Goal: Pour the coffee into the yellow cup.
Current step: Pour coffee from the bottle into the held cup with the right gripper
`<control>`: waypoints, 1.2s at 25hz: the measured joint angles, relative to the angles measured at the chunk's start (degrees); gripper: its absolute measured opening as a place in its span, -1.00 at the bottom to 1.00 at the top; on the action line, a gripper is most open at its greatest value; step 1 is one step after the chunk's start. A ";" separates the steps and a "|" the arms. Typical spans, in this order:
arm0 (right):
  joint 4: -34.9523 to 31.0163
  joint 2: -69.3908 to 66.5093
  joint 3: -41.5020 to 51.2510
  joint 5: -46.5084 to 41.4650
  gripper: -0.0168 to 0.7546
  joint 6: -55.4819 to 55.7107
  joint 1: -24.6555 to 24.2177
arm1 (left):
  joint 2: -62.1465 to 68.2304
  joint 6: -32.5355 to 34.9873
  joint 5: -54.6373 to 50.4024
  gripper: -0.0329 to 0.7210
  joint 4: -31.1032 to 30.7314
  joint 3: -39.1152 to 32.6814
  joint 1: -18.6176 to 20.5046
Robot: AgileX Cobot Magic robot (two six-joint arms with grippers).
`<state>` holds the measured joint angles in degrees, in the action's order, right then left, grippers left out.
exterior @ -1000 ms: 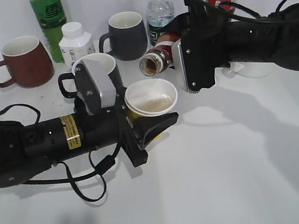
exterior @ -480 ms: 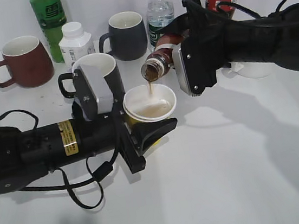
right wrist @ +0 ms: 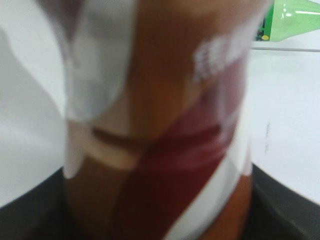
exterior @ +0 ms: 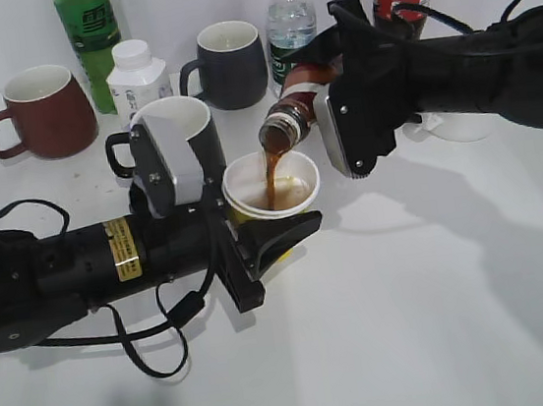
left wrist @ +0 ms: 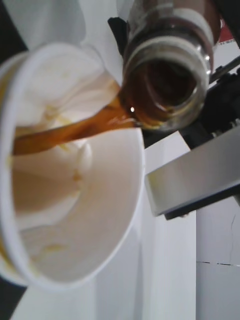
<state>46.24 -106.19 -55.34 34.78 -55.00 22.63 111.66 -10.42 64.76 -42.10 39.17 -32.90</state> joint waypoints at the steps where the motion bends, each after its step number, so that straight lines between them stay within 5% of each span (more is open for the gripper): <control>1: -0.06 0.00 0.00 0.00 0.34 -0.45 0.00 | 0.00 0.00 0.00 0.20 0.00 0.00 0.00; 30: -0.31 0.05 0.00 2.38 0.34 -5.82 0.00 | 0.00 0.00 -0.10 0.19 0.91 -0.27 0.00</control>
<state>45.93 -106.15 -55.34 37.16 -60.82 22.63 111.66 -10.42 64.66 -41.19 38.91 -32.90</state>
